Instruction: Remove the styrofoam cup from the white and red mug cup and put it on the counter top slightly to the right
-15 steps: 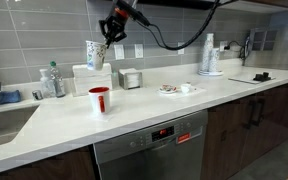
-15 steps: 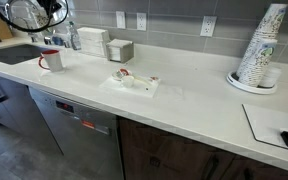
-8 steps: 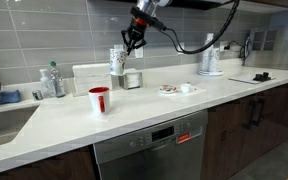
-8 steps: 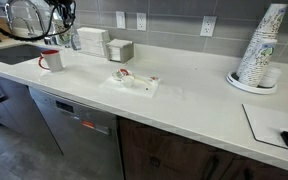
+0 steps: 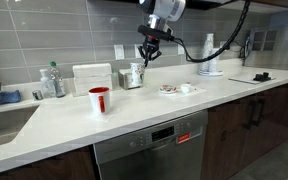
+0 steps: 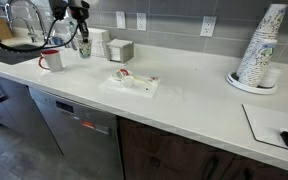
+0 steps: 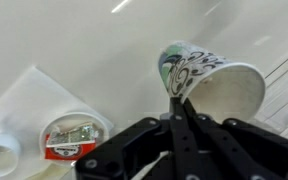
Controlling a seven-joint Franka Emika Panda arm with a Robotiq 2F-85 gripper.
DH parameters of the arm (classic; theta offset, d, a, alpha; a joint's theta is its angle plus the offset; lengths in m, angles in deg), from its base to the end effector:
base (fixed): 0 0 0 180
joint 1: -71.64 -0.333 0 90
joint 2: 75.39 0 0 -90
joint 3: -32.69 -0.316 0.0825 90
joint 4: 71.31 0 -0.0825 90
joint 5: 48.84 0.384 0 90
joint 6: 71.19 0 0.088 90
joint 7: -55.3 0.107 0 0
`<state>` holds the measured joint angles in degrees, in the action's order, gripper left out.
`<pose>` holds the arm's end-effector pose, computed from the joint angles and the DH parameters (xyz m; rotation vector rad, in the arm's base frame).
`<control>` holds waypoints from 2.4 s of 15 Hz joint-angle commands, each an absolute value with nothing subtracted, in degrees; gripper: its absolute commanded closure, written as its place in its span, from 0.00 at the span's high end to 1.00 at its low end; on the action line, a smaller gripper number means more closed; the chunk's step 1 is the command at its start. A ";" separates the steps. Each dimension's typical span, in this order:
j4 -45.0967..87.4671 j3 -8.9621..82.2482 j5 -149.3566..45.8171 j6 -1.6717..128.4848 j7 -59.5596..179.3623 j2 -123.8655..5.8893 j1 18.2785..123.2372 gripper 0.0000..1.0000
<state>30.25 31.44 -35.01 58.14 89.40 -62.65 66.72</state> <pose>0.6428 0.0750 0.4605 -2.7096 0.8642 -0.2474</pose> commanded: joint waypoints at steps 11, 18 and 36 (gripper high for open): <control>32.11 34.53 -42.95 62.18 100.62 -62.24 66.67 0.01; 29.78 36.81 -46.01 66.79 106.97 -57.48 67.36 0.01; 17.81 37.59 -45.88 62.55 107.03 -47.33 66.70 0.41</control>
